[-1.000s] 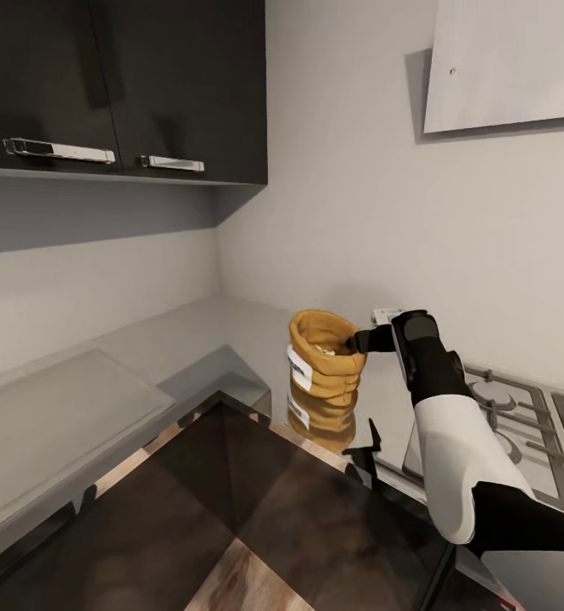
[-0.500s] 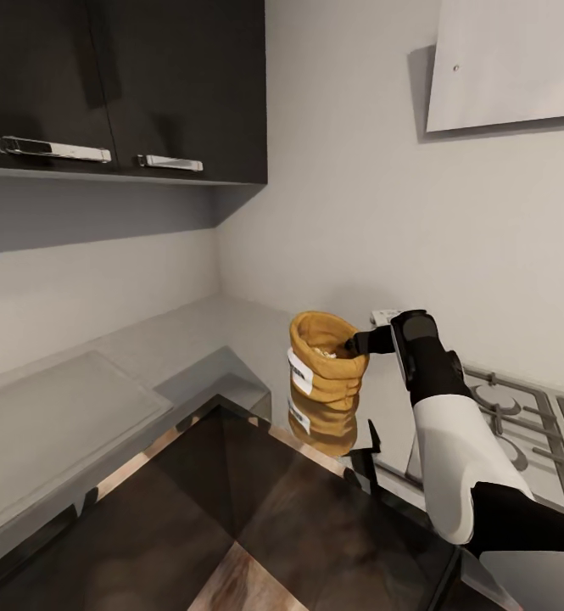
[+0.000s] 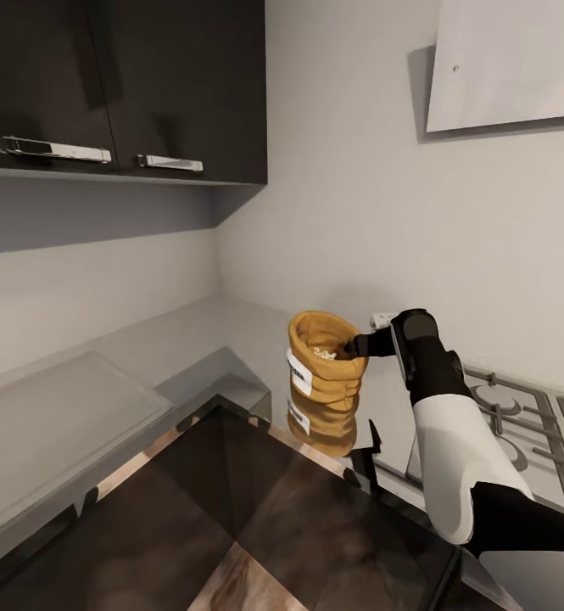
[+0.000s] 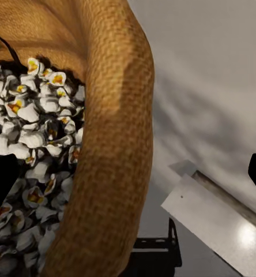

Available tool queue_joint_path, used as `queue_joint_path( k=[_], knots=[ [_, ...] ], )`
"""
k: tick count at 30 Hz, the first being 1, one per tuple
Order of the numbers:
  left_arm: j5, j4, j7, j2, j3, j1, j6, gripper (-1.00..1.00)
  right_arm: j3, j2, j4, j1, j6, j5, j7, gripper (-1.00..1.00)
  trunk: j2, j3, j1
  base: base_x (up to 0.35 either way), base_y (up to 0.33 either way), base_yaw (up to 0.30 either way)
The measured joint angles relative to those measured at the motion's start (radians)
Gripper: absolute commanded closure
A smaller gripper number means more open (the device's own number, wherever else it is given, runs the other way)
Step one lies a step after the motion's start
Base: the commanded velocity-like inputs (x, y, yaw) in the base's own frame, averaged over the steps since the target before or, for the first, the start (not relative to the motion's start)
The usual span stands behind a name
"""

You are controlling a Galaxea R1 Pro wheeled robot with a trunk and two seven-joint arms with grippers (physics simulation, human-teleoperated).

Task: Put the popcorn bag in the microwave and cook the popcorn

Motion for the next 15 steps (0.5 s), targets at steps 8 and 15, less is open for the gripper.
queue_joint_path(
  k=[8, 15],
  knots=[
    [0.001, 0.0, 0.0, 0.0, 0.0, 0.0, 0.0, -1.0, 0.0, 0.0, 0.0, 0.0, -0.001, 0.01, 0.0, 1.0, 0.0, 0.0, 0.0, 0.0, 0.0, 0.0],
    [0.001, 0.0, 0.0, 0.0, 0.0, 0.0, 0.0, -1.0, -0.004, -0.001, 0.002, 0.0, -0.001, 0.008, 0.003, 1.0, 0.0, 0.0, 0.0, 0.0, 0.0, 0.0]
  ],
)
